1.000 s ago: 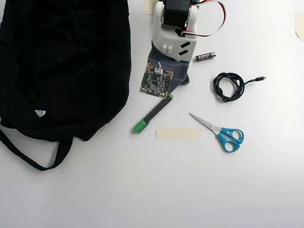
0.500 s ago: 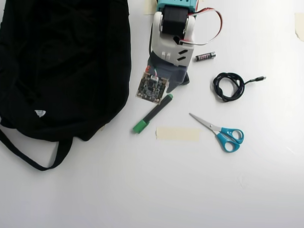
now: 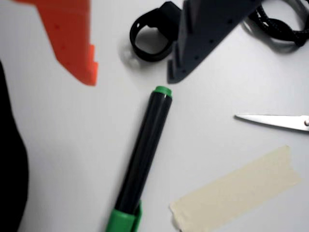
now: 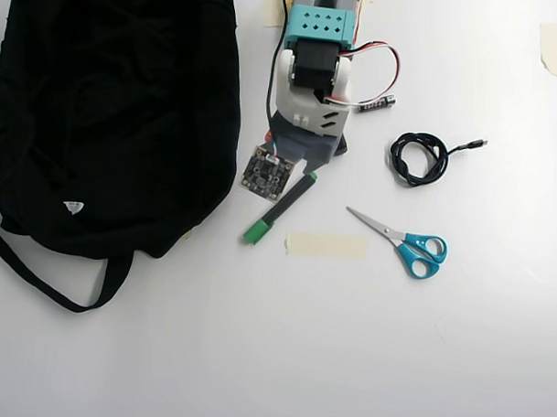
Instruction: Put the green marker into the black bag
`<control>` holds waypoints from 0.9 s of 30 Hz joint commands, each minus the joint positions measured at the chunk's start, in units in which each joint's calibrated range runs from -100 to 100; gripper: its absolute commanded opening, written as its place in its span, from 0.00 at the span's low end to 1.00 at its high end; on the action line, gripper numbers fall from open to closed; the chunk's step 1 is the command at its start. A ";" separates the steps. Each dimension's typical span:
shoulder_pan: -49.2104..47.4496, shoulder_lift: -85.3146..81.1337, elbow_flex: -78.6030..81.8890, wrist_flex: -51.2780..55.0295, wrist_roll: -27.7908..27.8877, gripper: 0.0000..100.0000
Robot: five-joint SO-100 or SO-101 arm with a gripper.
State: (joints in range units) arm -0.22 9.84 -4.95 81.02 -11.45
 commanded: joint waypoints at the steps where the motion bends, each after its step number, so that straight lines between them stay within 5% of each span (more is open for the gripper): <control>1: 0.22 1.37 -1.97 -0.40 -1.45 0.19; 27: 2.17 17.63 -15.08 -0.40 -3.65 0.19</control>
State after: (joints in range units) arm 1.54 27.77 -17.69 81.02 -14.92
